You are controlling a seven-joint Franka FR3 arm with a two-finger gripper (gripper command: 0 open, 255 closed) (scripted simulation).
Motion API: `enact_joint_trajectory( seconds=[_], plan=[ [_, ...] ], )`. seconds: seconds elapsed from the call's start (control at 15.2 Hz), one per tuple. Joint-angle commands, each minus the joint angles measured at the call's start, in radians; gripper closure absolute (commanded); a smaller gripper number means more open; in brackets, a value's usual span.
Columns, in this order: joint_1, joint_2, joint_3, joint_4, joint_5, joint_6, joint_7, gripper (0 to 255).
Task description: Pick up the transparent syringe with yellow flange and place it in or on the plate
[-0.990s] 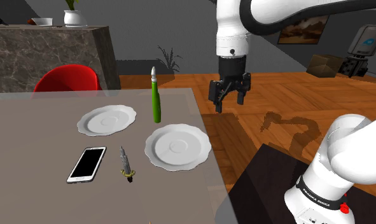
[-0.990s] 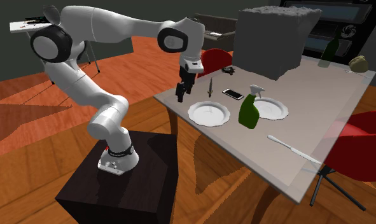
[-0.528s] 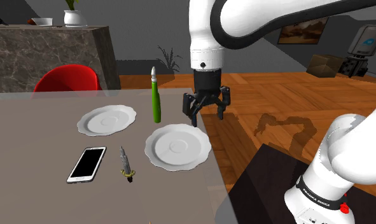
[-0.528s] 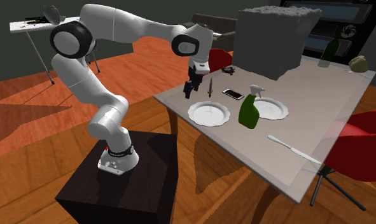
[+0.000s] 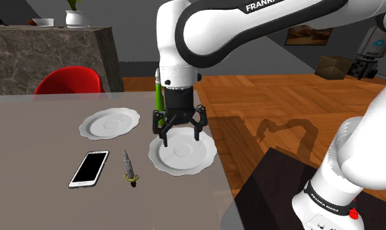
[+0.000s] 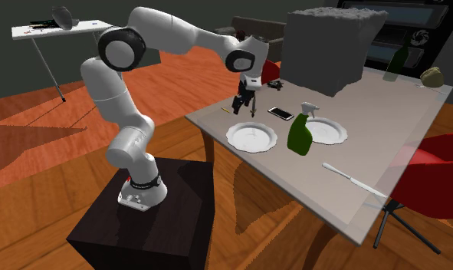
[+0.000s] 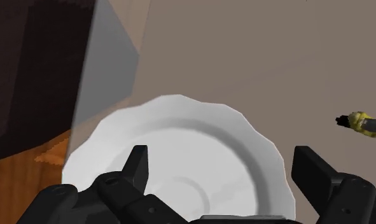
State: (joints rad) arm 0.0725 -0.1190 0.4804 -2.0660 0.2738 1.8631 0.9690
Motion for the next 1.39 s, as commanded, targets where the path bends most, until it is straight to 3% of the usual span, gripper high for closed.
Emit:
enact_joint_trajectory(
  seconds=[0.0, 0.66, 1.32],
  plan=[
    [0.009, 0.067, 0.021, 0.048, -0.005, 0.026, 0.060, 0],
    [0.110, 0.440, 0.054, 0.375, -0.108, 0.107, 0.331, 0],
    [0.130, 0.472, 0.053, 0.315, -0.118, 0.199, 0.337, 0]
  ],
)
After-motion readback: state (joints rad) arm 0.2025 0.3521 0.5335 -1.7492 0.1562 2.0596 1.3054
